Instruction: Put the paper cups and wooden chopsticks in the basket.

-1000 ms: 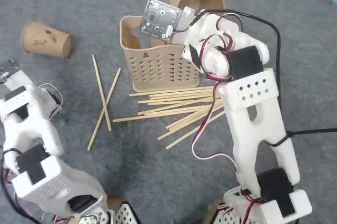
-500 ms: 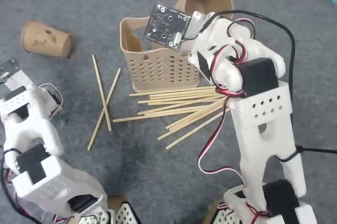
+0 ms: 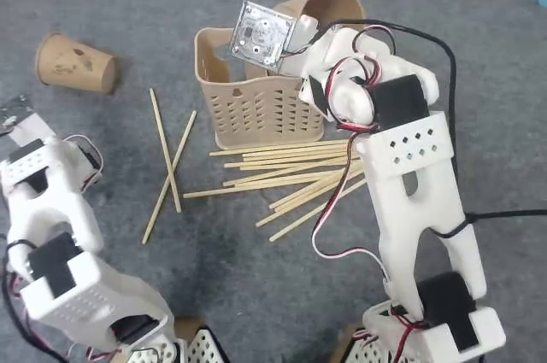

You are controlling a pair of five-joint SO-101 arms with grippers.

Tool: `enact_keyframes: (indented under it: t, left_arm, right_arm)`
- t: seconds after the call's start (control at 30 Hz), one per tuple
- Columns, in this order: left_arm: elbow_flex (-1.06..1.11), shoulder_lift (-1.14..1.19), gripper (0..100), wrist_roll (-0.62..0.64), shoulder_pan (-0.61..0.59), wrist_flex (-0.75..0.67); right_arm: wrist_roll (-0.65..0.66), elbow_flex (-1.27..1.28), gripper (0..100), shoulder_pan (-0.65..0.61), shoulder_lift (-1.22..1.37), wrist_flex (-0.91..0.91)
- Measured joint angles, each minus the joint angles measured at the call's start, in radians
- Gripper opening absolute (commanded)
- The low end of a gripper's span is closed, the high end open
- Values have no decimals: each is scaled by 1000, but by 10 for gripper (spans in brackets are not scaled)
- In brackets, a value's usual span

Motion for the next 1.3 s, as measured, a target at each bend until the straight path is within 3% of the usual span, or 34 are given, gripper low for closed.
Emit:
enact_keyframes:
  t: [0.2, 0.53, 0.77, 0.97, 1.07, 1.2, 1.3]
  left_arm:
    - [0, 0, 101, 0, -2, 0]
    - [0, 0, 101, 0, 2, 0]
    - [0, 0, 101, 0, 2, 0]
    - [0, 0, 101, 2, 2, 0]
    - [0, 0, 101, 2, 2, 0]
    - [0, 0, 101, 2, 2, 0]
    - [0, 0, 100, 2, 2, 0]
  right_arm:
    - [-68, -166, 210, 0, 0, 64]
    - [-167, -244, 210, 2, 3, 103]
    - [-192, -244, 209, 3, -32, 250]
    - [-316, -244, 209, 3, -109, 413]
    - [-388, -244, 182, 12, -140, 460]
    - [-491, -201, 93, 117, -190, 460]
    - [-517, -118, 80, 190, -219, 460]
